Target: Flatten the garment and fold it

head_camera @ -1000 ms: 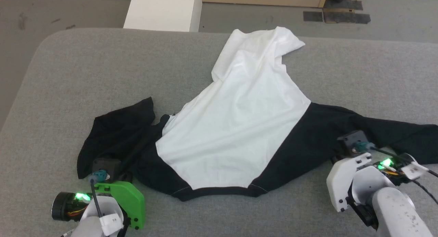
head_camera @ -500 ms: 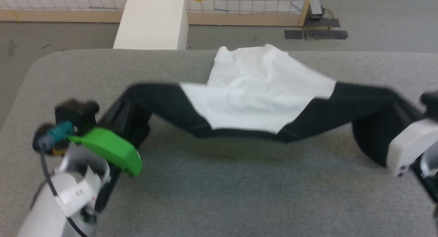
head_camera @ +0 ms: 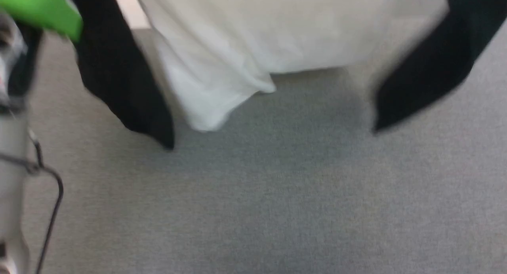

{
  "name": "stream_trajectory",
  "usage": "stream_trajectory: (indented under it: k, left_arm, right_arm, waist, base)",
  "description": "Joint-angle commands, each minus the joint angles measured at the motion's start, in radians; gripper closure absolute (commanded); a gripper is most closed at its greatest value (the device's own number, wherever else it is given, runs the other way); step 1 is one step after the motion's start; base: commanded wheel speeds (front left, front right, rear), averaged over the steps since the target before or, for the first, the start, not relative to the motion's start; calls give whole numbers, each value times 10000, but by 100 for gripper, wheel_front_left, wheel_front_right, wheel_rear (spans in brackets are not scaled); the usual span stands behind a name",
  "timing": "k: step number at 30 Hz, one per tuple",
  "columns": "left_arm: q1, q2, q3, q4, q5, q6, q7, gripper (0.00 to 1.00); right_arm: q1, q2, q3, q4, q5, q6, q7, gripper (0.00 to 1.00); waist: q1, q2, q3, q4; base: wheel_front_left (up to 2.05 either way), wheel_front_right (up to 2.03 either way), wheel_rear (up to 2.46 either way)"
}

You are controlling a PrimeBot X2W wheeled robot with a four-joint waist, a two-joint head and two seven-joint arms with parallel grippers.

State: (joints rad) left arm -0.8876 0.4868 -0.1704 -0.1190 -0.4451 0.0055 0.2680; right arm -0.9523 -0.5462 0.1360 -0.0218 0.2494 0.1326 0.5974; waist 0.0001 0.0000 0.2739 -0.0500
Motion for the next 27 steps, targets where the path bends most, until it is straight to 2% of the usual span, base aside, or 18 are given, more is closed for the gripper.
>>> stream_trajectory:
  k: [1, 6, 11, 15, 18, 20, 24, 27]
  left_arm:
    - [-588, 135, -26, 378, 316, -43, -89, 100]
    - [-2849, 205, -37, 1876, 1008, 40, -609, 100]
    - [-4630, 50, 328, 2747, 1545, 733, -1628, 100]
    - [-5351, -36, 527, 3218, 1776, 1075, -2579, 100]
    - [-5212, -12, 462, 3673, 1776, 992, -2814, 100]
    - [-4809, 43, 305, 4062, 1707, 758, -2746, 100]
    - [-3537, 319, -30, 4797, 1571, 268, -2277, 100]
    - [-2185, 313, -203, 5255, 1166, -78, -1750, 100]
  right_arm:
    - [-605, -1, 87, 412, -26, -19, -175, 100]
    - [-2953, 284, 149, 1942, -495, -19, -1114, 100]
    - [-4733, 854, -435, 2910, -1570, -19, -2616, 100]
    - [-5651, 1280, -672, 3431, -2220, -19, -3595, 100]
    - [-5740, 1465, -508, 3935, -2248, -19, -3921, 100]
    - [-5413, 1498, -79, 4234, -1864, -19, -4068, 100]
    - [-4240, 1442, 545, 4750, -961, -19, -4211, 100]
    - [-2887, 1305, 1151, 4938, -55, -19, -4012, 100]
  waist:
    - [-1, 0, 1427, -421]
    - [-1, 0, 2677, -589]
    - [-1, 0, 3431, -685]
    - [-1, 0, 3624, -651]
    - [-1, 0, 3590, -573]
    - [-1, 0, 3475, -524]
    - [-1, 0, 3044, -454]
    - [-1, 0, 2476, -320]
  base:
    - [0, 0, 0]
    - [0, 0, 0]
    - [0, 0, 0]
    - [0, 0, 0]
    - [0, 0, 0]
    - [0, 0, 0]
    - [0, 0, 0]
    - [0, 0, 0]
